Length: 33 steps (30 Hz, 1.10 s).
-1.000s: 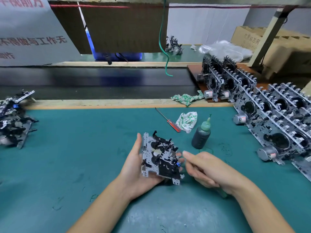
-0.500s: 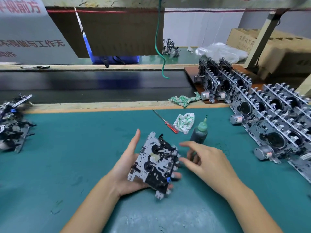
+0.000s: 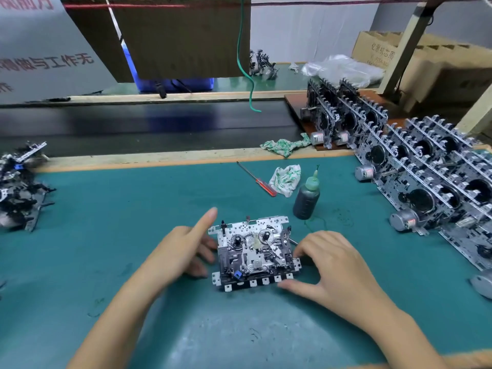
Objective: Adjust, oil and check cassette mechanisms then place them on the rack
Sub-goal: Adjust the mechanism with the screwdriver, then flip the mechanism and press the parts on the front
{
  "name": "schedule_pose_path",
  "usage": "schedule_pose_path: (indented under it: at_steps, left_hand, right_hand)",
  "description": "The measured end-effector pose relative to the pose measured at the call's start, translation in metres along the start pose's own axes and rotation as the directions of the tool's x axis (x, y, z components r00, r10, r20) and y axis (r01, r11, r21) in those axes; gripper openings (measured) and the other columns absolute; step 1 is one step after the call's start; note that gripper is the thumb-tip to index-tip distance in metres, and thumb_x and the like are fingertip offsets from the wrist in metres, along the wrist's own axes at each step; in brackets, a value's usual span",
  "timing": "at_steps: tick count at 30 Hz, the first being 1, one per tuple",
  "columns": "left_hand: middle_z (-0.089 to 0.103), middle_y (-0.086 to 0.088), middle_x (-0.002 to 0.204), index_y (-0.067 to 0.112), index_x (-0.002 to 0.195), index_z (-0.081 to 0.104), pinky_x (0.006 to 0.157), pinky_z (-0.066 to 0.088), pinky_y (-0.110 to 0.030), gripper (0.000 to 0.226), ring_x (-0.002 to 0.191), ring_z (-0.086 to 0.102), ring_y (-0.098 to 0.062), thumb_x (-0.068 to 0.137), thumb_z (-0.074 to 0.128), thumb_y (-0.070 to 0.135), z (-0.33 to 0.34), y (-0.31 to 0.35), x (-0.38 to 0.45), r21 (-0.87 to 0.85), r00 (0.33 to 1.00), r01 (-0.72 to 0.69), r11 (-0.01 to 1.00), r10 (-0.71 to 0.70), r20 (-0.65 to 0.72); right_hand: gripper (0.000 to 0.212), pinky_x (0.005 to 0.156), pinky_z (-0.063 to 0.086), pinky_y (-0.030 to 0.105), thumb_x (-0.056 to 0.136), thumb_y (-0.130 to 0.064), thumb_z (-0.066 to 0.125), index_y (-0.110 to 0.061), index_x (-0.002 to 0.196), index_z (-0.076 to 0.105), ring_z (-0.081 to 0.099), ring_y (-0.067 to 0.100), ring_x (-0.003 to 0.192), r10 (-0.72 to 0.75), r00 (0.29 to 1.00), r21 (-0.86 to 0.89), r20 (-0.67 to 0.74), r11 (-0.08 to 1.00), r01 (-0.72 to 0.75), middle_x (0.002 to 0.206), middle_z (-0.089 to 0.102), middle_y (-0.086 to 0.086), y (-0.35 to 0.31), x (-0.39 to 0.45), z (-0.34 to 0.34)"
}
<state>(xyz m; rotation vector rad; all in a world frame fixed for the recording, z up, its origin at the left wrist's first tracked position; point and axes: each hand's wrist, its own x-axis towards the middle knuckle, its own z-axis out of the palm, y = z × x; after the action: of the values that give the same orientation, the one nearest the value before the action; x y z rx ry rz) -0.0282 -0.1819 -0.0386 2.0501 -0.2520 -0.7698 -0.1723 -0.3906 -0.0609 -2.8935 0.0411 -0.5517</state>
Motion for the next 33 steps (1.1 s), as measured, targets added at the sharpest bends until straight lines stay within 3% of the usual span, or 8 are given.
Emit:
schedule_pose_path:
  at_steps: [2,5,8,12,17,23,27,33]
  left_hand:
    - [0.064,0.002,0.060,0.022,0.069,0.063,0.062,0.046,-0.028,0.091,0.061,0.060,-0.017,0.054,0.013,0.096,0.002,-0.010,-0.022,0.539,0.962,-0.048,0.841,0.184,-0.201]
    - [0.055,0.009,0.064,0.028,0.070,0.047,0.057,0.039,-0.025,0.089,0.062,0.052,-0.008,0.047,0.003,0.101,0.017,-0.029,-0.042,0.749,0.941,-0.128,0.650,0.318,-0.115]
    - [0.055,0.017,0.073,0.035,0.085,0.047,0.064,0.043,-0.025,0.080,0.075,0.059,-0.006,0.045,0.017,0.097,0.027,-0.033,-0.040,0.755,0.890,-0.155,0.637,0.423,-0.173]
    - [0.046,0.007,0.049,0.036,0.057,0.036,0.050,0.036,-0.029,0.054,0.060,0.059,-0.015,0.048,0.037,0.089,0.034,-0.032,-0.032,0.677,0.827,-0.268,0.685,0.525,-0.203]
    - [0.047,0.000,0.036,0.022,0.048,0.052,0.036,0.033,-0.024,0.058,0.034,0.050,-0.021,0.056,0.047,0.079,0.044,-0.034,-0.027,0.736,0.692,-0.316,0.599,0.676,-0.253]
    - [0.038,0.002,0.033,0.017,0.043,0.041,0.037,0.021,-0.017,0.061,0.028,0.042,-0.017,0.065,0.049,0.073,0.039,-0.031,-0.019,0.808,0.519,-0.410,0.424,0.837,-0.176]
    - [0.039,0.005,0.036,0.020,0.048,0.035,0.035,0.025,-0.017,0.065,0.031,0.042,-0.016,0.057,0.047,0.084,0.037,-0.033,-0.021,0.769,0.551,-0.493,0.406,0.830,-0.085]
    - [0.039,0.005,0.037,0.025,0.055,0.032,0.033,0.030,-0.017,0.055,0.031,0.041,-0.015,0.058,0.057,0.074,0.040,-0.041,-0.024,0.710,0.550,-0.590,0.383,0.835,0.007]
  right_hand:
    - [0.049,0.074,0.032,0.023,0.072,-0.066,0.049,-0.019,0.072,0.060,0.055,0.014,0.072,-0.016,1.000,-0.064,-0.012,0.998,0.015,0.073,0.056,-0.009,-0.003,-0.004,0.005]
    - [0.048,0.075,0.033,0.026,0.078,-0.060,0.046,-0.014,0.072,0.060,0.057,0.020,0.073,-0.050,0.999,-0.099,-0.017,0.994,0.049,0.074,0.057,-0.004,-0.006,-0.002,0.010]
    - [0.049,0.080,0.034,0.028,0.080,-0.058,0.046,-0.012,0.071,0.060,0.056,0.022,0.072,-0.073,0.996,-0.112,-0.049,0.991,0.067,0.072,0.057,-0.002,-0.006,0.002,0.013]
    - [0.049,0.083,0.037,0.030,0.080,-0.056,0.049,-0.011,0.067,0.062,0.057,0.024,0.069,-0.092,0.991,-0.158,-0.098,0.984,0.076,0.067,0.056,-0.001,-0.004,0.000,0.016]
    - [0.047,0.084,0.038,0.032,0.081,-0.055,0.050,-0.012,0.065,0.060,0.057,0.023,0.069,-0.113,0.987,-0.188,-0.116,0.978,0.090,0.065,0.055,-0.002,0.000,-0.002,0.016]
    - [0.055,0.086,0.039,0.032,0.076,-0.065,0.054,-0.012,0.060,0.057,0.053,0.022,0.065,-0.133,0.981,-0.130,-0.139,0.985,0.115,0.062,0.052,-0.003,0.003,-0.010,0.017]
    - [0.051,0.086,0.039,0.035,0.079,-0.059,0.054,-0.012,0.059,0.057,0.055,0.023,0.063,-0.126,0.973,-0.185,-0.194,0.979,0.090,0.059,0.052,-0.002,0.003,-0.011,0.020]
    - [0.060,0.086,0.039,0.036,0.073,-0.070,0.054,-0.013,0.054,0.051,0.052,0.021,0.060,-0.100,0.967,-0.181,-0.234,0.982,0.058,0.056,0.049,-0.002,0.001,-0.009,0.021]
